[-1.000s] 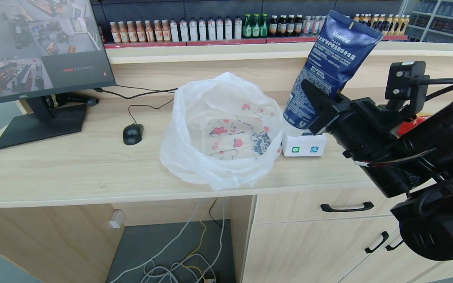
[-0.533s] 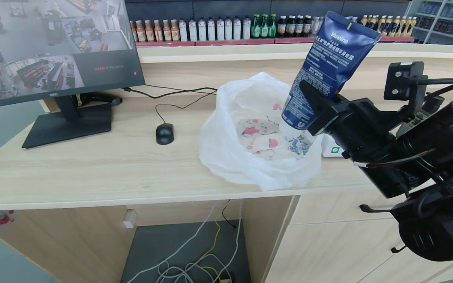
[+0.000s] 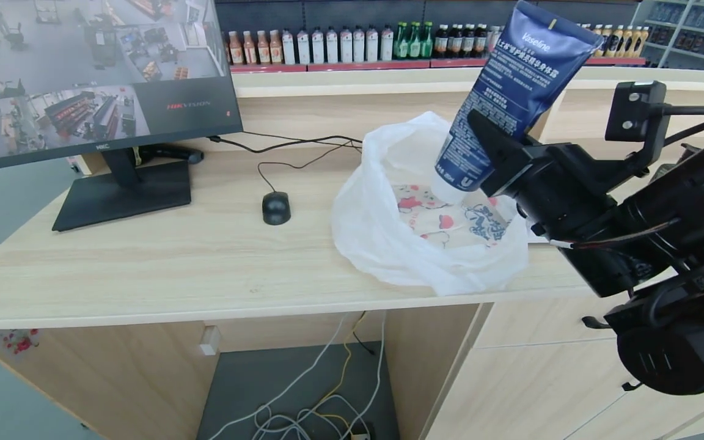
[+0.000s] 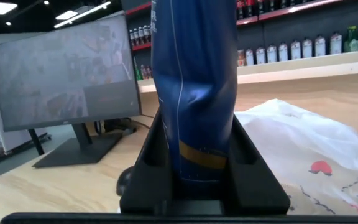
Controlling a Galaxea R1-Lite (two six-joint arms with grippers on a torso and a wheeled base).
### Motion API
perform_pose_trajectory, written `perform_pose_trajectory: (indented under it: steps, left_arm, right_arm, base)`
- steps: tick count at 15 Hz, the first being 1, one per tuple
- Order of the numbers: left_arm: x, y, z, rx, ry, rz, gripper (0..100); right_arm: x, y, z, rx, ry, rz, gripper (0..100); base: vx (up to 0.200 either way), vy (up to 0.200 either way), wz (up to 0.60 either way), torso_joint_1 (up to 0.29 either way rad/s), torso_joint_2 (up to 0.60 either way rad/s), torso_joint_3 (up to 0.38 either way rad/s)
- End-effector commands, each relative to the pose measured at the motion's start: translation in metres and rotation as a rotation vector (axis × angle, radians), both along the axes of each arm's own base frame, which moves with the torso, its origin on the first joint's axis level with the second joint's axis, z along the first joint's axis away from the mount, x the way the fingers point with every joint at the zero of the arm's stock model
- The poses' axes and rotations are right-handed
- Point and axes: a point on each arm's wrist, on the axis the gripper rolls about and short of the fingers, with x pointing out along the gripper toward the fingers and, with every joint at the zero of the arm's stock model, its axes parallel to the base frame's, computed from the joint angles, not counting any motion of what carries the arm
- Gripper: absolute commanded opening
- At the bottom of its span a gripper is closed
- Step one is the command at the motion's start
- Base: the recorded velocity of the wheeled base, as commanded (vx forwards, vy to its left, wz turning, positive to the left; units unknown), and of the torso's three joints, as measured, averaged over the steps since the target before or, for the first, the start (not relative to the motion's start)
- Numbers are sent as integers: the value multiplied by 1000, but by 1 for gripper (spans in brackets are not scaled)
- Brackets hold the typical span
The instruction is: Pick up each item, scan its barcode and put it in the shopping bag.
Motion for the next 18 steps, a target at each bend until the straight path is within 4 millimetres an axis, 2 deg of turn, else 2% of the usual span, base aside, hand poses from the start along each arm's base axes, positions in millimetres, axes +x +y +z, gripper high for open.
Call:
perform_pose_trajectory:
  steps: [1, 6, 9, 10, 12, 15, 18]
  left_arm:
    - [0, 0, 0, 0, -1, 0, 100]
    - [0, 0, 0, 0, -1, 1, 100]
    - [0, 0, 0, 0, -1, 0, 100]
    - [0, 0, 0, 0, 1, 0, 100]
    - [0, 0, 0, 0, -1, 0, 100]
    - [0, 0, 0, 0, -1, 1, 100]
    - [0, 0, 0, 0, -1, 1, 100]
  right_arm:
    - [2, -2, 1, 36, 23, 31, 0]
    - [18, -11, -2, 145, 147, 183, 0]
    - [36, -3, 1, 263, 184, 249, 0]
    - [53, -9, -4, 297, 199, 235, 0]
    - [72, -20, -13, 320, 223, 238, 0]
    - [81, -25, -15, 379, 305, 291, 0]
    - [84, -27, -18, 359, 376, 320, 0]
  base:
    - [0, 0, 0, 0, 0, 0]
    - [0, 0, 0, 0, 0, 0]
    - [0, 0, 0, 0, 0, 0]
    - [0, 0, 0, 0, 0, 0]
    - [0, 0, 0, 0, 0, 0]
    - [0, 0, 0, 0, 0, 0]
    - [0, 0, 0, 0, 0, 0]
